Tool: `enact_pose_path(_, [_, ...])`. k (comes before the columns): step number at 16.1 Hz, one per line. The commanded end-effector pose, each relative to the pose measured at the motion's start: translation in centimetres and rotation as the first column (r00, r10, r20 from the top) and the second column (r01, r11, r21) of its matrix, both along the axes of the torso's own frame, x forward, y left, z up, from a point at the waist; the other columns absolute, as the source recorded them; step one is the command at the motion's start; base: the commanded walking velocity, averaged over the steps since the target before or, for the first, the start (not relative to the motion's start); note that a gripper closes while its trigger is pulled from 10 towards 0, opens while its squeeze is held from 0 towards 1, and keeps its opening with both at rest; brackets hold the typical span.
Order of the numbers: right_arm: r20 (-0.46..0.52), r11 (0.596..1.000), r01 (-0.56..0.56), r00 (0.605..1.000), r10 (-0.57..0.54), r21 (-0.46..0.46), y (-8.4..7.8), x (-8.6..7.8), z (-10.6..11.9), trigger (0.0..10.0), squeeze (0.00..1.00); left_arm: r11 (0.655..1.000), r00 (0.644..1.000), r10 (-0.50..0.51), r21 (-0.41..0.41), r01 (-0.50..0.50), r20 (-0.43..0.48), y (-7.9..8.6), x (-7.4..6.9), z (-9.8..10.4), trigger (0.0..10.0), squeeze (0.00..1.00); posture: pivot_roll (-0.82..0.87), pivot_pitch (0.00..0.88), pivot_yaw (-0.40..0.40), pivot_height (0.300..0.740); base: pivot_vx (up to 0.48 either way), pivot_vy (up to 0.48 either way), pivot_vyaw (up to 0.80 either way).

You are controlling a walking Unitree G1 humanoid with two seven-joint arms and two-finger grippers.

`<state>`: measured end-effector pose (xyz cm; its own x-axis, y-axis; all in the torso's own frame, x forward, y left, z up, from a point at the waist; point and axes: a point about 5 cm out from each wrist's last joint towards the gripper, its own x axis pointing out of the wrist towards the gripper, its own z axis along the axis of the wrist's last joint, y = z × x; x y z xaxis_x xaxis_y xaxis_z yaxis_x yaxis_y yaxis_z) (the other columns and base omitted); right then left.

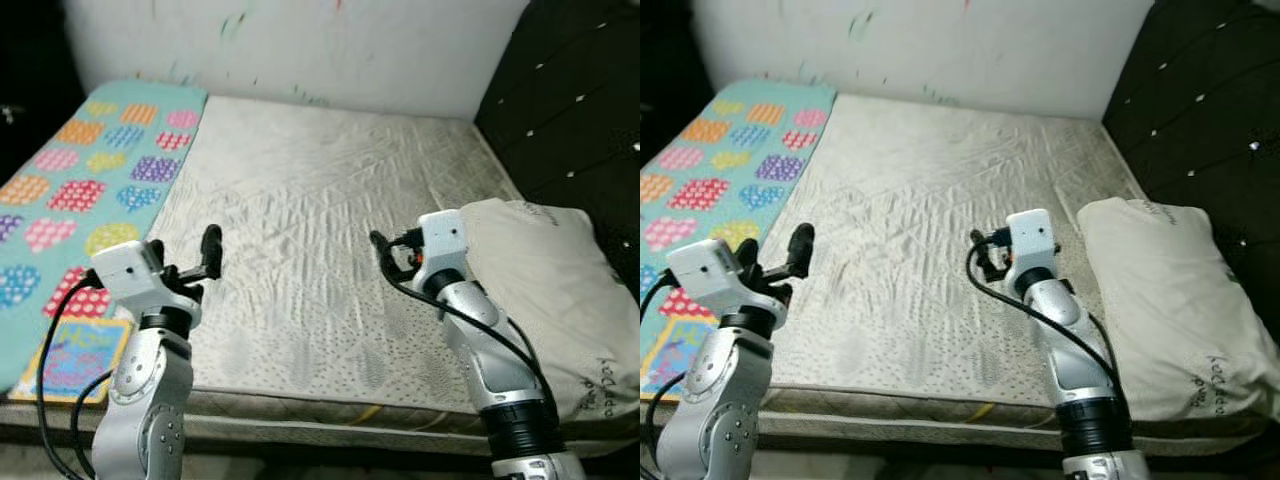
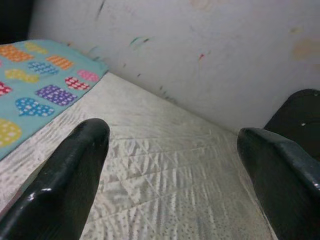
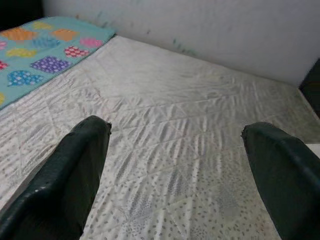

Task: Clean up the room

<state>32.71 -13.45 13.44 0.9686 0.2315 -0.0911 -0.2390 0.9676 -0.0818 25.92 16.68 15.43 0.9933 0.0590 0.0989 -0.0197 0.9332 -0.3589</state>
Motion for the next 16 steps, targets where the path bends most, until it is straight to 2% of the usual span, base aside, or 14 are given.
enact_pose_path(1, [0.015, 1.0, -0.015, 1.0, 0.015, 0.0, 0.4, 0.1, 0.3, 10.0, 0.0, 1.0, 1.0, 0.007, 0.007, -0.007, -0.003, 0.0, 0.0, 0.0, 10.0, 0.0, -0.02, 0.032, -0.093, 0.74, 0.0, 0.48, 0.0])
enact_pose_path(6, [0.018, 1.0, -0.031, 0.999, 0.031, 0.006, 0.5, 0.0, 0.3, 10.0, 0.0, 0.999, 1.0, 0.001, 0.054, 0.0, -0.031, 0.4, -0.5, -0.5, 10.0, 0.0, -0.01, 0.031, -0.095, 0.74, 0.0, 0.48, 0.0])
enact_pose_path(8, [0.018, 0.998, -0.065, 0.998, 0.065, 0.002, 0.1, -0.7, 0.3, 10.0, 0.0, 0.993, 0.998, 0.004, 0.117, 0.003, -0.057, 1.4, -1.3, -1.2, 10.0, 0.0, -0.01, 0.028, -0.096, 0.74, 0.0, 0.411, 0.0])
enact_pose_path(9, [0.008, 0.997, -0.077, 0.997, 0.077, -0.008, -0.5, -1.4, -0.1, 10.0, 0.0, 0.984, 0.998, 0.018, 0.176, -0.008, -0.058, 2.2, -2.0, -1.7, 10.0, 0.0, -0.01, 0.026, -0.097, 0.74, 0.0, 0.334, 0.0])
enact_pose_path(11, [-0.011, 0.996, -0.09, 0.996, 0.09, -0.023, -1.6, -2.5, -0.7, 10.0, 0.0, 0.979, 0.997, 0.03, 0.202, -0.015, -0.07, 3.2, -2.9, -2.2, 10.0, 0.0, -0.01, 0.021, -0.1, 0.74, 0.0, 0.309, 0.0])
enact_pose_path(14, [-0.015, 0.994, -0.1, 0.995, 0.099, -0.038, -2.1, -2.9, -0.8, 10.0, 0.0, 0.974, 0.995, 0.072, 0.22, -0.054, -0.074, 3.8, -3.3, -2.5, 10.0, 0.0, -0.01, 0.013, -0.1, 0.74, 0.0, 0.0, 0.0])
enact_pose_path(16, [-0.013, 0.994, -0.1, 0.995, 0.099, -0.045, -2.2, -2.7, -0.7, 10.0, 0.0, 0.984, 0.994, 0.06, 0.175, -0.044, -0.088, 3.6, -3.1, -2.5, 10.0, 0.0, -0.01, 0.012, -0.1, 0.74, 0.0, 0.0, 0.0])
